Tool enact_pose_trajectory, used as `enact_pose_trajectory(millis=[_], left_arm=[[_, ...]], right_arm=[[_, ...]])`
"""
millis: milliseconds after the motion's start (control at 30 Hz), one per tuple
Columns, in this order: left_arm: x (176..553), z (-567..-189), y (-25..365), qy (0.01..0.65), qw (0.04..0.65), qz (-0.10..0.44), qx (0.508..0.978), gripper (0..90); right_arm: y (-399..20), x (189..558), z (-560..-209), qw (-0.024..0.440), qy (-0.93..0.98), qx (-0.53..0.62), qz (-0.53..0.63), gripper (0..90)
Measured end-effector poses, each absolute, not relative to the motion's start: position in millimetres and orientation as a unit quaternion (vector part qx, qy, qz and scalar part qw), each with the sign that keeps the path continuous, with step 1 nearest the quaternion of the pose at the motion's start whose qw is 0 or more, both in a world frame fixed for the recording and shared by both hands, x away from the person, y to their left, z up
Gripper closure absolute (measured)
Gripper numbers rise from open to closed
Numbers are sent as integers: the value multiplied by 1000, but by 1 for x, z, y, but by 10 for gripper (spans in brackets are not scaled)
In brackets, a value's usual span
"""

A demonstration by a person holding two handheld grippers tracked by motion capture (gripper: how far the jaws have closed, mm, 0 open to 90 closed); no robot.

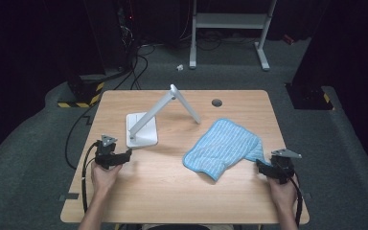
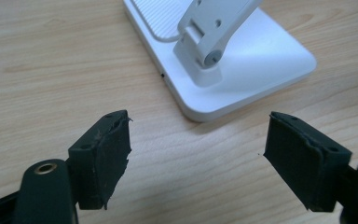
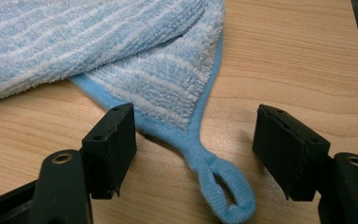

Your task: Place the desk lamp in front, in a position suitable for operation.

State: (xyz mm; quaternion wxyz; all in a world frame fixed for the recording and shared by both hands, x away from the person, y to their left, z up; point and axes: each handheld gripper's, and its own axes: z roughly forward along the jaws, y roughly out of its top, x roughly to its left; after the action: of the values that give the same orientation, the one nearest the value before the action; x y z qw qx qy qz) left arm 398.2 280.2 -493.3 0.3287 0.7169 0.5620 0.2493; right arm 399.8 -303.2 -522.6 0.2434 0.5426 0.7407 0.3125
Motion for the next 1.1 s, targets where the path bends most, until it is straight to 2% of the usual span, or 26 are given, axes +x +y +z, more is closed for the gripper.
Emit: enact_pose_trajectory(millis=[433, 733, 1100], left_arm=[[425, -487, 259, 552, 312, 237, 737, 216], [449, -486, 248, 553, 290, 247, 741, 210], [464, -500, 248, 573, 291, 261, 720, 256]], right_arm=[[-303, 399, -522, 241, 743, 541, 313, 296], [-303, 399, -523, 241, 744, 539, 313, 295], [-303, 399, -522, 240, 745, 538, 313, 294]])
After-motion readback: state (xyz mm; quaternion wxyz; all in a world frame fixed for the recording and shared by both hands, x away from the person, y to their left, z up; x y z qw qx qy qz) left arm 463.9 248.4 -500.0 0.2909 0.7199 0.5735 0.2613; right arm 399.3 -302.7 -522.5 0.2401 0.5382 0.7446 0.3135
